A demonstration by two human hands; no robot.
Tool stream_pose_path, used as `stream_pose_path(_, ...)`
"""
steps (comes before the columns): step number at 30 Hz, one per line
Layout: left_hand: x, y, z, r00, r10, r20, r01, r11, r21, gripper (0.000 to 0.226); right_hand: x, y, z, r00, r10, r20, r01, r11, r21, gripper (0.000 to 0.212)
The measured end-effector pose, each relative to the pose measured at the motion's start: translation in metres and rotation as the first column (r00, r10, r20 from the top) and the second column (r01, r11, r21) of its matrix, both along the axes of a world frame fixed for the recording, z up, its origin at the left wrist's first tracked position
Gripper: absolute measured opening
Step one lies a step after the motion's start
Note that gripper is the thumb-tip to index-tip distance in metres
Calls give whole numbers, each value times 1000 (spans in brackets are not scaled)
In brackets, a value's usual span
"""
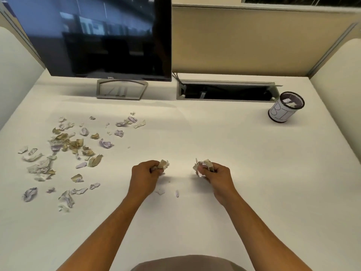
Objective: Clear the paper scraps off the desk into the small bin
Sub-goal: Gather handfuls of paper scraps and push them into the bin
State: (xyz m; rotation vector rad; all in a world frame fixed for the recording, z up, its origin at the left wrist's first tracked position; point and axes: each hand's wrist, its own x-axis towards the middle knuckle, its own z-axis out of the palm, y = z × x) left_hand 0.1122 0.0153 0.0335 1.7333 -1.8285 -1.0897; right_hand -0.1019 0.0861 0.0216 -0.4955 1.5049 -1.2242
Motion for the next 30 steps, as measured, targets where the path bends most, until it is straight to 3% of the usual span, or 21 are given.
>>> stream_pose_path(8, -93, -13, 28, 989, -133, -59, 133, 991, -7, 8, -83, 26, 15, 976, -185, 111, 194, 979, -69, 17)
stream_pose_path(16, -216, -25, 53, 945, -283, -165, 287, 958, -2, 10, -161, 36, 24, 890, -405, 209, 433, 895, -110, 8)
stream_pose_path(30, -447, -84, 68, 876, -470, -105, 452, 878, -160, 6, -282, 27, 41, 813, -490, 314, 543, 833, -104, 13)
